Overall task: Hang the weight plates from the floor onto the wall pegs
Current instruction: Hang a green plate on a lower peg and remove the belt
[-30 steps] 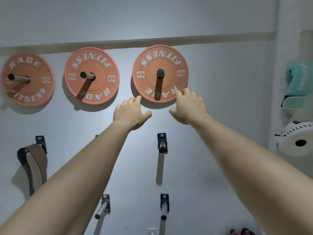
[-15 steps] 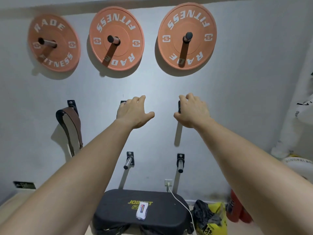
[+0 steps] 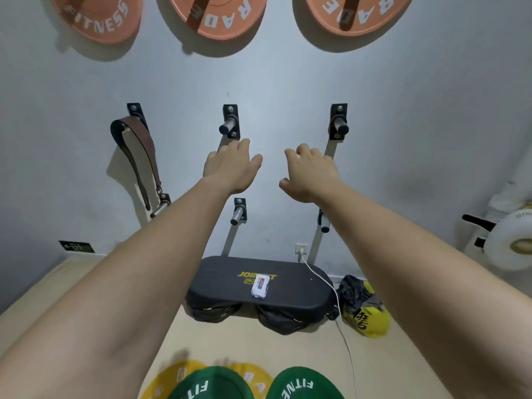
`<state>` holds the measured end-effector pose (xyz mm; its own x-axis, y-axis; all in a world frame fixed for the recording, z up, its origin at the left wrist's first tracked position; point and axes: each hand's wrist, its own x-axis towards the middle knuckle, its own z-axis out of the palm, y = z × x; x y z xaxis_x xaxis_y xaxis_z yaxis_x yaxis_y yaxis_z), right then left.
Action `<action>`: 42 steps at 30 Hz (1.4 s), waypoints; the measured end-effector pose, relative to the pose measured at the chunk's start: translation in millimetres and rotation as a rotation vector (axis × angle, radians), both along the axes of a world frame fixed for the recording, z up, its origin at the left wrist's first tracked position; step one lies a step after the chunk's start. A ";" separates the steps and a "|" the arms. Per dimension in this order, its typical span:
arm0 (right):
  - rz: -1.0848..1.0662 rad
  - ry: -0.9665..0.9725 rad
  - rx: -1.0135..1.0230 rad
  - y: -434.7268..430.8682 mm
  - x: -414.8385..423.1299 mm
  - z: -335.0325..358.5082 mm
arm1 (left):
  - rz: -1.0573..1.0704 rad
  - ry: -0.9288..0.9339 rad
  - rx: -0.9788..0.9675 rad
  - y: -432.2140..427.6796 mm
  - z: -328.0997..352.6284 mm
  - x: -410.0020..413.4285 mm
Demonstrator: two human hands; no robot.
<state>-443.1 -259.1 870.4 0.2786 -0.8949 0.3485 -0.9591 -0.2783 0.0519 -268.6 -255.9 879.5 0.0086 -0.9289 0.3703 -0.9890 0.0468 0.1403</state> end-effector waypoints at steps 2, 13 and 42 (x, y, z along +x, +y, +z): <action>-0.006 0.006 0.031 6.3 27.5 -18.7 | -0.012 -0.003 0.020 5.3 -15.7 25.7; -0.168 -0.141 0.309 79.1 240.2 -171.7 | -0.142 -0.116 0.223 62.6 -151.6 237.9; -0.505 -0.349 0.855 222.4 271.1 -699.5 | -0.208 -0.124 0.747 144.5 -668.4 286.3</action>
